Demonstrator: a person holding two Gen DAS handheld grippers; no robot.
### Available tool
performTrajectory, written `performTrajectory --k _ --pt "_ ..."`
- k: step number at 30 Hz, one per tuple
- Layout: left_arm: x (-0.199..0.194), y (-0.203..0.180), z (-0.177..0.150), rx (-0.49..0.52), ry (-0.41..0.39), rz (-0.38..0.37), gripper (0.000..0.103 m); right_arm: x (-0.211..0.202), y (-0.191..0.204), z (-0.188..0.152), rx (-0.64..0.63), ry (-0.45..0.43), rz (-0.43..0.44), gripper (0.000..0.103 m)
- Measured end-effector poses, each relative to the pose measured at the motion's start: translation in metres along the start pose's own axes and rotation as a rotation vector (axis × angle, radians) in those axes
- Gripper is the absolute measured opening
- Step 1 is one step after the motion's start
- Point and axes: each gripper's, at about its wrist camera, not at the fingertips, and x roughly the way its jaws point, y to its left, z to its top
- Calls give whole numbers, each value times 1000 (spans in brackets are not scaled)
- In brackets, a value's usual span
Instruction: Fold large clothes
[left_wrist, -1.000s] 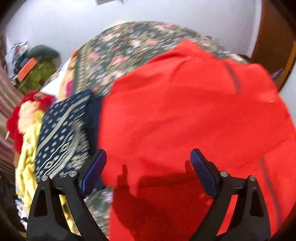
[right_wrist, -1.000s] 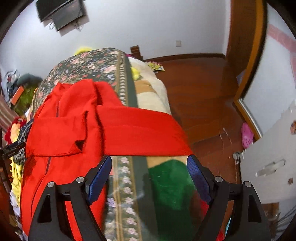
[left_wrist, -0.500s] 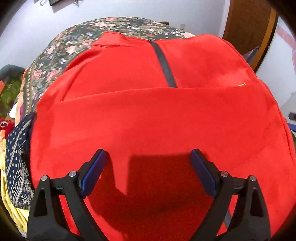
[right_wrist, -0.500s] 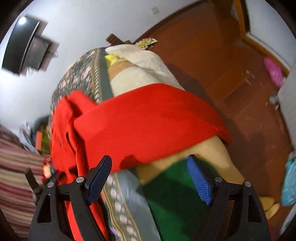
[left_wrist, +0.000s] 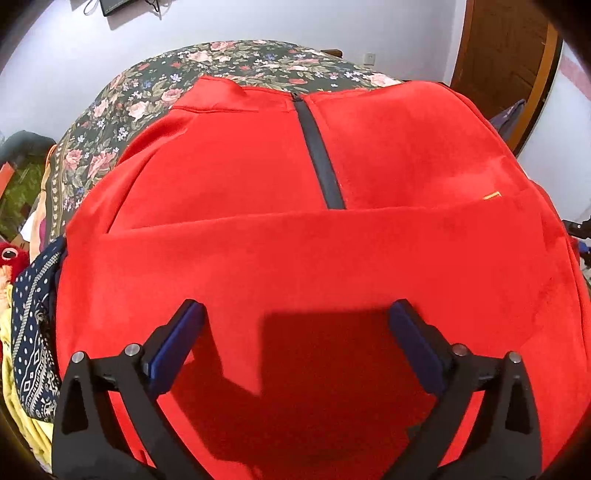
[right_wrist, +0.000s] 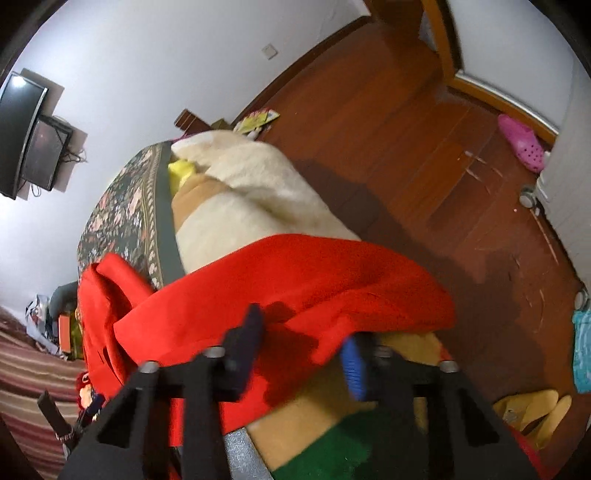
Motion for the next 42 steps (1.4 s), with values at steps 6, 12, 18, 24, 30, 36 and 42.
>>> performTrajectory --k 6,12,18,24,30,36,42 --pt "-15 7 -5 4 -8 -5 102 -47 19 3 -52 -111 60 10" --pt "-46 26 -7 -39 -61 -21 102 -119 88 0 -201 -251 122 7" --pt "-81 44 -16 -33 -128 -11 102 -171 175 -15 -361 -359 166 7" --pt "-102 60 -36 19 -170 16 102 -183 264 -46 -516 -382 219 7" --pt "-103 77 -62 52 -171 57 102 -132 339 -102 -698 -245 233 7" --pt "-96 95 -88 62 -151 87 102 -30 370 -177 -870 17 154 7" --pt "-90 114 -107 40 -133 105 102 44 353 -224 -926 161 38 8"
